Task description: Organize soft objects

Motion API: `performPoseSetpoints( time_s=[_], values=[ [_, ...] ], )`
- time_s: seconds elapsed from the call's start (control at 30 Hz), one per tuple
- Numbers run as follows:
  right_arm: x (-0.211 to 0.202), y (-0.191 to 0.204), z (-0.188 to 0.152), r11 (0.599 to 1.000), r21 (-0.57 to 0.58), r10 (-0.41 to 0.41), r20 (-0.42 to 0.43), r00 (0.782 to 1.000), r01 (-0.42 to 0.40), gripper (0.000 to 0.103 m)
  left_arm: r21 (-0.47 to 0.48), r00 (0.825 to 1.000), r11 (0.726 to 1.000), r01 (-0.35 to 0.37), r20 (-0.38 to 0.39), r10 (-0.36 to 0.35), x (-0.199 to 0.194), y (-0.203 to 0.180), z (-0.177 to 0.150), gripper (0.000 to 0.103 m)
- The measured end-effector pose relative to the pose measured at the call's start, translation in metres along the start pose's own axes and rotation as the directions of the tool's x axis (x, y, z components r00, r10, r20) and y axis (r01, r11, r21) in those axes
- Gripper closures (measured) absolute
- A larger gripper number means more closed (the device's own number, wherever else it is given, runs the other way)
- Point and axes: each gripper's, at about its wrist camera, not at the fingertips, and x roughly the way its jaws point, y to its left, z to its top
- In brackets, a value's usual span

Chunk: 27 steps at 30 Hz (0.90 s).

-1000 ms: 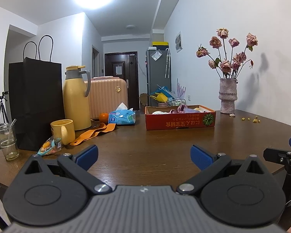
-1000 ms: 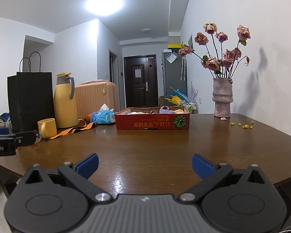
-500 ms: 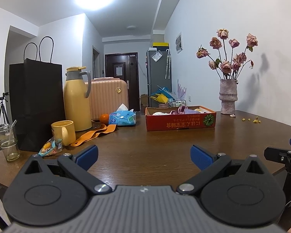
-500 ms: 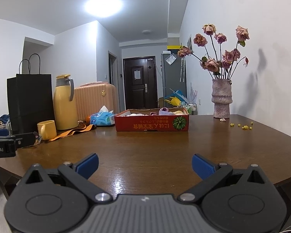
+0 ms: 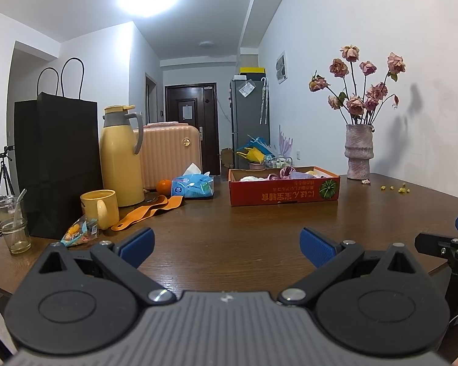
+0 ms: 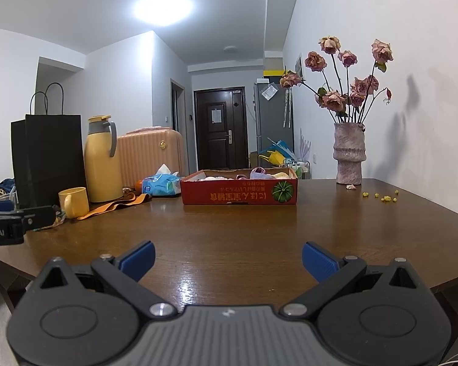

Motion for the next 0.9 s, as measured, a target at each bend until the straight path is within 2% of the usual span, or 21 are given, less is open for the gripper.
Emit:
performPoseSetpoints(
  time_s=[0.37,0.67,0.9],
  values=[
    [0.0011,-0.0013,-0.0006,1.000,0.006,-0.001,-0.003,1.000,0.001,0.000,0.002,1.000,1.000,0.007,0.002,-0.007,-0.0007,-0.0005,0.0003,0.000],
    [0.0008,-0.0011,-0.0013,1.000,0.006,-0.001,-0.002,1.000,0.001,0.000,0.020,0.999,1.000,0.003,0.049,-0.004,-0.0075,-0.0072,-0.0026,0.000],
    [0.0026,0.0000,-0.0046,1.000,0.011,0.003,-0.012,1.000,-0.003,0.000,-0.006,0.999,1.000,0.026,0.032,-0.025,-0.0020,-0.0051,-0.0064,0.000]
  ],
)
